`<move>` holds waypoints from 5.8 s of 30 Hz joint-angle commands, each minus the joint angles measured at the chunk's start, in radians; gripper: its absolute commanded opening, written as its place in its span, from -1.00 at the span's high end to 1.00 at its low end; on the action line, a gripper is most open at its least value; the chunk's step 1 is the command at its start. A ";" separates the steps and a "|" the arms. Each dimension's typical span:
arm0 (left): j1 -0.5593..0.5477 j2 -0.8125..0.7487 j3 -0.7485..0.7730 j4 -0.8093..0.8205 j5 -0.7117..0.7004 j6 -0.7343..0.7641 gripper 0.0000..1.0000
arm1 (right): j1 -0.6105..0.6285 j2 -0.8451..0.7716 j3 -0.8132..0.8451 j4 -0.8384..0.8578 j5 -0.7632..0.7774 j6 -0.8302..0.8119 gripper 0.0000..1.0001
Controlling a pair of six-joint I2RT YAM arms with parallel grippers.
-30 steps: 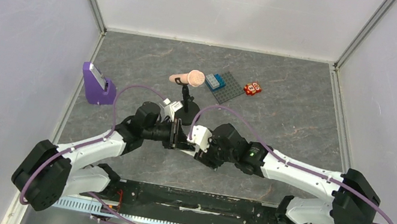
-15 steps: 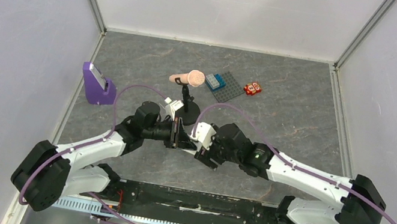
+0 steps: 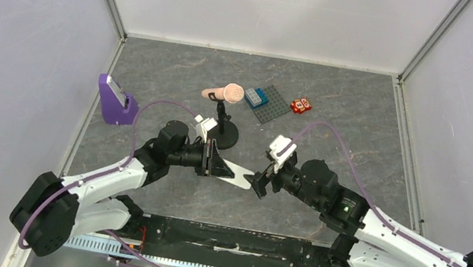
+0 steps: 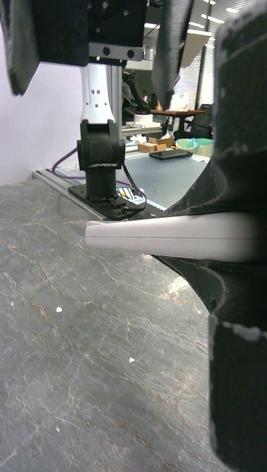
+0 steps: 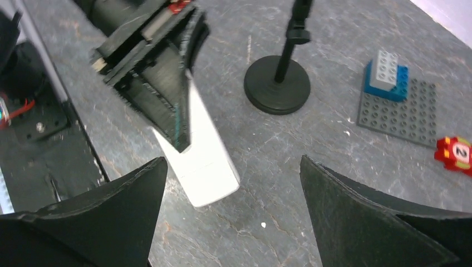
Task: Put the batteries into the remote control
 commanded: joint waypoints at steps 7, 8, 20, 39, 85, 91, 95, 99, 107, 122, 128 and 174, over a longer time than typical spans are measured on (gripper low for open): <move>0.000 -0.155 0.070 0.069 0.022 -0.155 0.96 | -0.010 -0.087 -0.046 0.076 0.356 0.545 -0.75; 0.000 -0.166 0.070 0.077 0.021 -0.172 0.96 | -0.011 -0.096 -0.047 0.079 0.347 0.580 -0.75; -0.001 -0.222 0.065 0.276 0.025 -0.391 0.96 | -0.042 -0.128 -0.050 0.158 0.112 0.767 -0.75; 0.001 -0.222 0.012 0.463 0.066 -0.501 0.96 | -0.253 -0.120 -0.112 0.256 -0.293 0.937 -0.20; -0.016 -0.128 0.003 0.672 0.090 -0.525 0.96 | -0.243 0.065 -0.224 0.531 -0.451 1.041 0.53; -0.039 -0.080 0.007 0.713 0.086 -0.532 0.96 | -0.191 0.126 -0.239 0.630 -0.442 1.058 0.45; -0.046 -0.082 0.008 0.695 0.086 -0.517 0.96 | -0.177 0.154 -0.234 0.662 -0.442 1.056 0.46; -0.047 -0.117 0.016 0.603 0.070 -0.462 0.96 | -0.178 0.137 -0.225 0.626 -0.418 1.040 0.30; -0.031 -0.192 0.123 0.140 0.033 -0.156 0.96 | -0.222 -0.064 -0.210 0.422 -0.299 0.919 -0.86; -0.023 -0.224 0.210 -0.054 0.163 0.080 0.96 | -0.269 -0.087 0.008 0.114 -0.523 0.557 -0.95; -0.023 -0.278 0.263 -0.193 0.239 0.254 0.96 | -0.270 0.010 0.137 -0.040 -0.687 0.376 -0.86; -0.023 -0.278 0.324 -0.576 -0.507 0.435 -0.47 | -0.307 0.060 0.054 -0.221 -0.019 0.353 1.00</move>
